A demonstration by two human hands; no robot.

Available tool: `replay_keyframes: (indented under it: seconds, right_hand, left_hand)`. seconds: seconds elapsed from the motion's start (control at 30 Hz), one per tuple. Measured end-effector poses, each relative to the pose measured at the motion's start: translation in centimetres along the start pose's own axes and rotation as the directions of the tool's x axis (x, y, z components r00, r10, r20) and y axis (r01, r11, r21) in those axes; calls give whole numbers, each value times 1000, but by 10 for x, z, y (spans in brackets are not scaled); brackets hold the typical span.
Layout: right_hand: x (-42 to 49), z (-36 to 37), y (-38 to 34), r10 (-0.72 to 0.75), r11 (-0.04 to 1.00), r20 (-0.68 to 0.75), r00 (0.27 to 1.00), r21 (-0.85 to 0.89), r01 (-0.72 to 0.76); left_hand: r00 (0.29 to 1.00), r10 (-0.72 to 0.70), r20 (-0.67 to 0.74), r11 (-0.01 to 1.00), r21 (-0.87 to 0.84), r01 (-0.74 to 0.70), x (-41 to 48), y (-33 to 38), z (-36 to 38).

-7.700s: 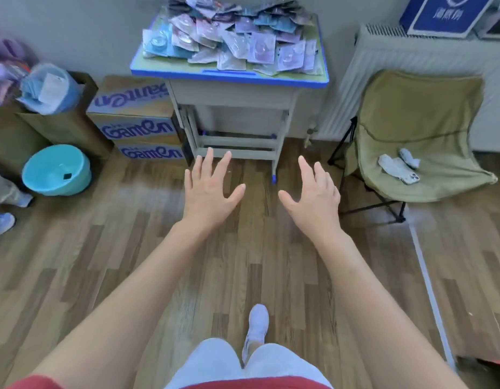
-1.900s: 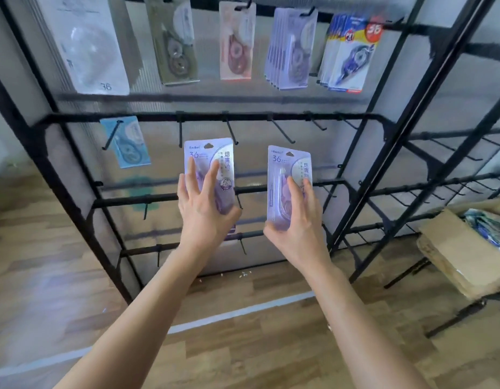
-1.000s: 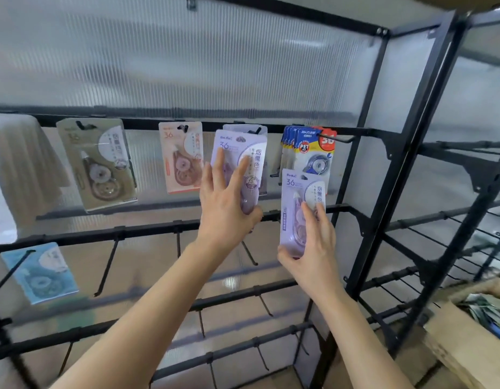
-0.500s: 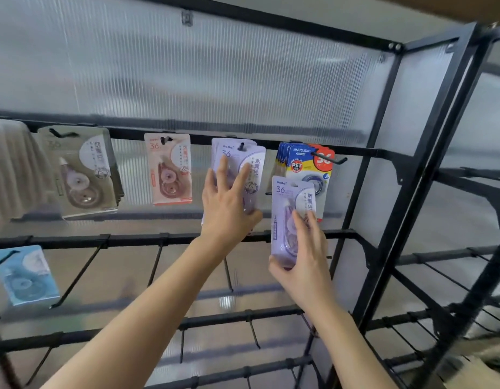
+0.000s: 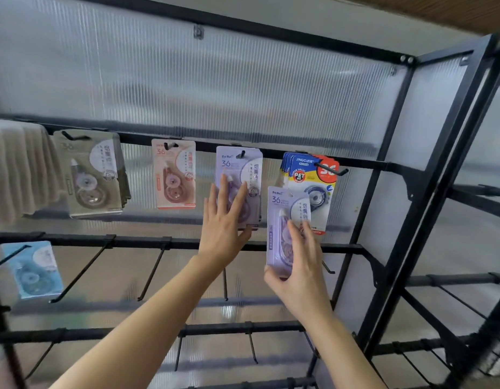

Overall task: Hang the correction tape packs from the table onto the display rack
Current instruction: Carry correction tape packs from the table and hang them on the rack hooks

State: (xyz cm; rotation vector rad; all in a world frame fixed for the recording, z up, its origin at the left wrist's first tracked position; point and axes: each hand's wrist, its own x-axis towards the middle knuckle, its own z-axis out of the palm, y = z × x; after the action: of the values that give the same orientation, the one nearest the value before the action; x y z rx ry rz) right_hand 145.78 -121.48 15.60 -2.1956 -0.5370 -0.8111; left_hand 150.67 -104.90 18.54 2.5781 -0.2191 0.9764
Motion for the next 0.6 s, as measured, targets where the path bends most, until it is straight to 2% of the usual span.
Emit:
replay_keyframes:
  seconds: [0.2, 0.4, 0.6]
  right_hand:
    - [12, 10, -16, -90, 996, -57, 994, 21, 92]
    - [41, 21, -41, -169, 986, -18, 985, -2, 169]
    - [59, 29, -57, -163, 985, -11, 987, -58, 162]
  left_hand:
    - [995, -38, -96, 999, -17, 36, -22, -33, -20]
    - [994, -54, -91, 998, 20, 56, -27, -57, -47]
    - [995, -71, -68, 997, 17, 72, -28, -68, -57]
